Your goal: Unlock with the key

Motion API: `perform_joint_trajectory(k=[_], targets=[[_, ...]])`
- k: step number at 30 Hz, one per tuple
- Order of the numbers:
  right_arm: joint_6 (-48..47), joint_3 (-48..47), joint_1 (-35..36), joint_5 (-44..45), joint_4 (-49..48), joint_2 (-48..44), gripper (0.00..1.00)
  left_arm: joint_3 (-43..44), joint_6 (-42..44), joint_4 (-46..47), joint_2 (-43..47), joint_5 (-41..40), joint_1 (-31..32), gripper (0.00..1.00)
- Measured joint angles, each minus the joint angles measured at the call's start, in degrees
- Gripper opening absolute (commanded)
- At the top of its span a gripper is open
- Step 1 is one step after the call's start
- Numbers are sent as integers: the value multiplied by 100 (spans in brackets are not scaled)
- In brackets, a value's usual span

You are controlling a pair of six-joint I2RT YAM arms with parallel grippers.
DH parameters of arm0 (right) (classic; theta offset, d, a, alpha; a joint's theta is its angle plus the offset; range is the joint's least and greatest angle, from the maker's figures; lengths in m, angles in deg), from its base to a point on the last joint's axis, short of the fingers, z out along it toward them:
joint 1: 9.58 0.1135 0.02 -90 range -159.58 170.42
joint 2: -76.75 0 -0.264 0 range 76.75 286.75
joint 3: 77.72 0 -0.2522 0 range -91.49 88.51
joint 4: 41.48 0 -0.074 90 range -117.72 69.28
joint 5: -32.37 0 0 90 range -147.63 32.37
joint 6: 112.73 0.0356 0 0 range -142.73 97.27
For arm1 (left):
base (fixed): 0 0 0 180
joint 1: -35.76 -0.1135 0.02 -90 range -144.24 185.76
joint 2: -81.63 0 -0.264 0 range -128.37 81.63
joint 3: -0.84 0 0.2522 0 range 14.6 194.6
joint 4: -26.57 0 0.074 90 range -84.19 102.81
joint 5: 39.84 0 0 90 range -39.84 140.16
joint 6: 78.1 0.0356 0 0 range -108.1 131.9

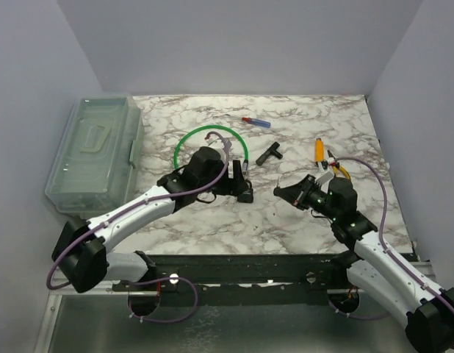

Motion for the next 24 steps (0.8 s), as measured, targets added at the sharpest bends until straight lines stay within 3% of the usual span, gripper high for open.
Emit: perform_joint_trajectory(k=[10,24], targets=[[-133,0,-35,-448,737,-813,0,1099,234,-407,-1781,-1244,409,82],[-313,-186,-44,-146,1915,-1617,0,2087,662,-763,-3309,-1445,643,82]])
